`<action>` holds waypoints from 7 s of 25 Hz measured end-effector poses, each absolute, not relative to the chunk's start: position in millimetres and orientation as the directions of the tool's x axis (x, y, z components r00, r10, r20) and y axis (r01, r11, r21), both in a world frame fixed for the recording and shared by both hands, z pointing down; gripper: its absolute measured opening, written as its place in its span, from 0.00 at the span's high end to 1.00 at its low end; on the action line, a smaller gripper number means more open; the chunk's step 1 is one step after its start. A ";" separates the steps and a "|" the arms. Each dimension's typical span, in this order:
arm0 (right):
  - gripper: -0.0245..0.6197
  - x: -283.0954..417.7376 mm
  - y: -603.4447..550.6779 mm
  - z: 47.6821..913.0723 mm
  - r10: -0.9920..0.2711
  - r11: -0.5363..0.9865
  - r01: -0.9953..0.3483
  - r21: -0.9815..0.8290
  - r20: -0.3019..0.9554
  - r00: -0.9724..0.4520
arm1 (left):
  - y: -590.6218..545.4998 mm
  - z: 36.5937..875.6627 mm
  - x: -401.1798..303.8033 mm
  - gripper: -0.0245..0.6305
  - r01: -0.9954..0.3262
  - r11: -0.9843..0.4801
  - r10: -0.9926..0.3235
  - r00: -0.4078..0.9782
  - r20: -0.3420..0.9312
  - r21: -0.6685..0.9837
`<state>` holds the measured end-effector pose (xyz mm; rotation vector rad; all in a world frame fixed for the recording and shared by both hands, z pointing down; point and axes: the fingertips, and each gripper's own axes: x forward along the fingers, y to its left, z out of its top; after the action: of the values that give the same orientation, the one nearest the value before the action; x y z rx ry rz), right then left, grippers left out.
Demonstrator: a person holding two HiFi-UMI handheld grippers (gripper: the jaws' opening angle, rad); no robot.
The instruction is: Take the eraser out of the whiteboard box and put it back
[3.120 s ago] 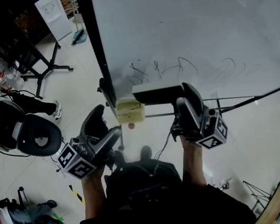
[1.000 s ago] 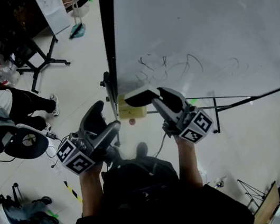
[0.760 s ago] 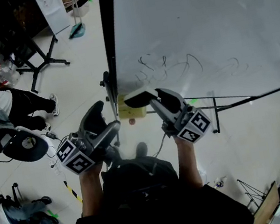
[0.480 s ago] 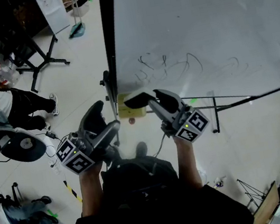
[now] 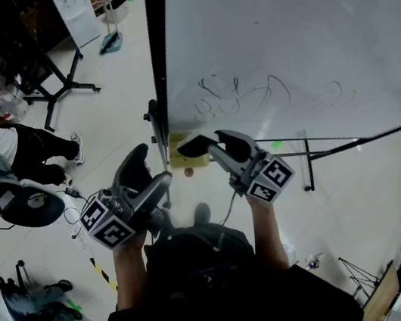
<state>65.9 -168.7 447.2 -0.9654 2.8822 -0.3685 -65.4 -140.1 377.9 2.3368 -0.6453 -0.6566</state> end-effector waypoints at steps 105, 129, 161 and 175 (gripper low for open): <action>0.60 32.1 -163.7 557.8 -0.572 0.801 -0.591 0.093 0.409 -0.711 | -141.4 390.0 -62.9 0.31 -0.279 -0.658 -0.603 0.751 -0.268 0.699; 0.66 110.2 -150.8 428.8 -0.552 0.798 -0.407 -0.444 -0.270 -0.789 | -121.9 385.7 -22.0 0.31 -0.363 -0.638 -0.638 0.743 -0.202 0.679; 0.72 94.4 -50.8 358.6 -0.574 0.809 -0.374 -0.453 -0.472 -0.669 | -39.3 365.7 -69.6 0.31 -0.296 -0.709 -0.561 0.786 -0.258 0.640; 0.74 41.5 68.0 356.6 -0.700 0.711 -0.483 -0.510 -0.452 -0.553 | 52.3 376.4 -134.9 0.31 -0.138 -0.729 -0.455 0.830 -0.323 0.670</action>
<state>41.5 68.0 356.6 -0.8956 2.2677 -0.4346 -134.9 52.3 376.4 2.3503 -0.4316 -0.6293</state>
